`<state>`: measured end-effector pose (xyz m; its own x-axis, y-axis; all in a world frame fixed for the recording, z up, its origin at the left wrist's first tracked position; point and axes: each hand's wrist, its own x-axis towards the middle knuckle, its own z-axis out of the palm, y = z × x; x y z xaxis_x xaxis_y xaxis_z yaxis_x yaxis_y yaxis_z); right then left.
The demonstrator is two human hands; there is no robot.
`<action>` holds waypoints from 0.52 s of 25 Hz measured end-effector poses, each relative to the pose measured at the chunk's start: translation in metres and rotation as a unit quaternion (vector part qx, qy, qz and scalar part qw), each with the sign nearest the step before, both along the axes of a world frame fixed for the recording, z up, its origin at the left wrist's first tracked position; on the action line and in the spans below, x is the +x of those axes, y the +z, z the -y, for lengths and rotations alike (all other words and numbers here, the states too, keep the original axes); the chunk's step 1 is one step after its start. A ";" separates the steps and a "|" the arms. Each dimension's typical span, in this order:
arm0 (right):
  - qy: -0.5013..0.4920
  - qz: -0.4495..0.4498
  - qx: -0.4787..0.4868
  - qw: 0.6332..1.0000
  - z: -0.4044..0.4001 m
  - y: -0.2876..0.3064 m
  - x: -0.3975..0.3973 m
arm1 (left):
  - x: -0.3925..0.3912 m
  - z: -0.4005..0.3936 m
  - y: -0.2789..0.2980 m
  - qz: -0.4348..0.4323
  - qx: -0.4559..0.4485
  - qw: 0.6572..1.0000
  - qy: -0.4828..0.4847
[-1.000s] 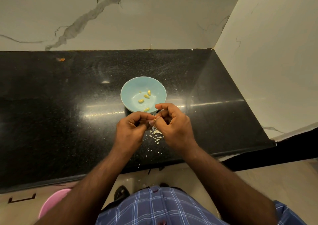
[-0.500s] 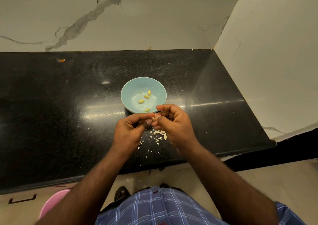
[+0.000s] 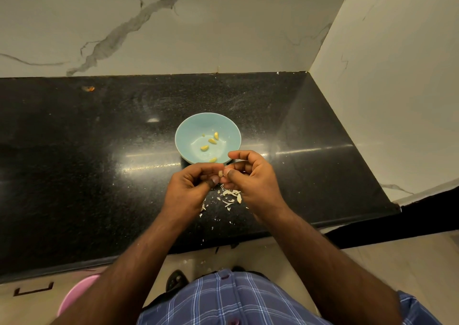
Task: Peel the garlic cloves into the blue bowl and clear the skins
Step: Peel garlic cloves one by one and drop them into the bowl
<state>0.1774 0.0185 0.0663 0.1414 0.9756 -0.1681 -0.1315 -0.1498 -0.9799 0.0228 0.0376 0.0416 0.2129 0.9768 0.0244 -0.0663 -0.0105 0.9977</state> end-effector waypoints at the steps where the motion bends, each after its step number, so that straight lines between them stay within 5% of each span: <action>1: 0.004 0.006 -0.003 1.000 0.000 0.000 0.000 | 0.000 0.000 0.000 0.002 -0.002 1.000 0.008; 13: 0.024 0.017 -0.012 1.000 -0.004 0.002 0.006 | 0.000 -0.002 0.003 -0.002 -0.007 1.000 0.009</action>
<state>0.1830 0.0225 0.0683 0.1006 0.9772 -0.1870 -0.0906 -0.1782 -0.9798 0.0228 0.0398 0.0445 0.1950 0.9807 0.0097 -0.0616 0.0024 0.9981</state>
